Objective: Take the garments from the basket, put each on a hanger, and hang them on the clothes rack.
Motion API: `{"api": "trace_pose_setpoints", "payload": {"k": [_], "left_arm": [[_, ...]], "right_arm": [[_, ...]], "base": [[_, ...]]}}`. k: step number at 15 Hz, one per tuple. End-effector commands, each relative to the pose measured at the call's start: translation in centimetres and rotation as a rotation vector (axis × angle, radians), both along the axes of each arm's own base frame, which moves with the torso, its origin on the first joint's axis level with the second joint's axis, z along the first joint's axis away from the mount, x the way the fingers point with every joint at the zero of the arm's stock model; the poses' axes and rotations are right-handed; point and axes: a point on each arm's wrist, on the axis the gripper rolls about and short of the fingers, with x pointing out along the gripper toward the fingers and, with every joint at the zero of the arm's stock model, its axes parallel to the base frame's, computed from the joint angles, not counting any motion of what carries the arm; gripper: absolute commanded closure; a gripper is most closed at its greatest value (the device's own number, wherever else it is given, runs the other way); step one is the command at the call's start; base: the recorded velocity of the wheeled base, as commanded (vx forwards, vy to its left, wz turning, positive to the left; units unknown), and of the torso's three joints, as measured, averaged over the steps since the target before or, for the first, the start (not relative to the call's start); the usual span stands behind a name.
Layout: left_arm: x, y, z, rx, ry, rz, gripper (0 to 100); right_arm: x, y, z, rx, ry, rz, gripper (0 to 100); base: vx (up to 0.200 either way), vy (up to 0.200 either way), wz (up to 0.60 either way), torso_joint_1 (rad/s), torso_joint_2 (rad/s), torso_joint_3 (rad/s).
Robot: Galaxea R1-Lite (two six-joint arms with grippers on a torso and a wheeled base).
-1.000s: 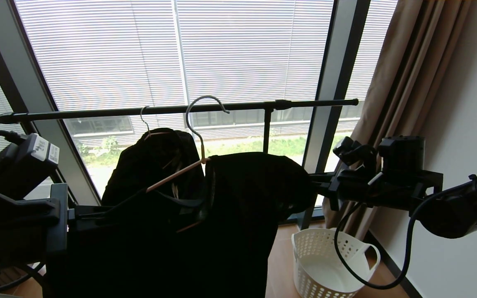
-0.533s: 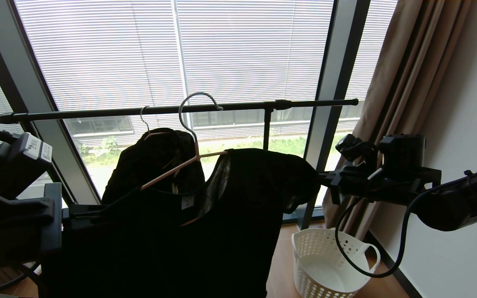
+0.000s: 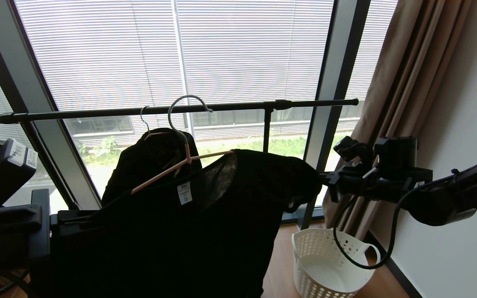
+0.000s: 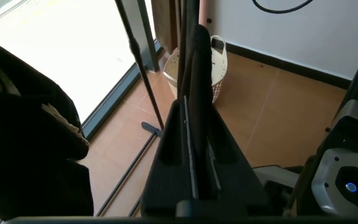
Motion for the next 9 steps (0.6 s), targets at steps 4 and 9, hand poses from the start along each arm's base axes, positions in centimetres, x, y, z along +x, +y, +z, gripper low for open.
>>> {"api": "trace_pose_setpoints", "payload": {"k": [4,9], "left_arm": [[0.3,0.0,-0.1,-0.048,0.069,0.035,100],[1.2,0.5,-0.4,-0.068,0.113,0.127,100]], "right_arm": [[-1.7,0.6,0.8,-0.002,-0.044,0.033,0],[-5.2,2.8,3.7,-0.007,-0.131,0.123,0]], "base": [[0.000,0.000,0.00,0.000,0.00,0.000],[0.000,0.000,0.00,0.000,0.00,0.000]]}}
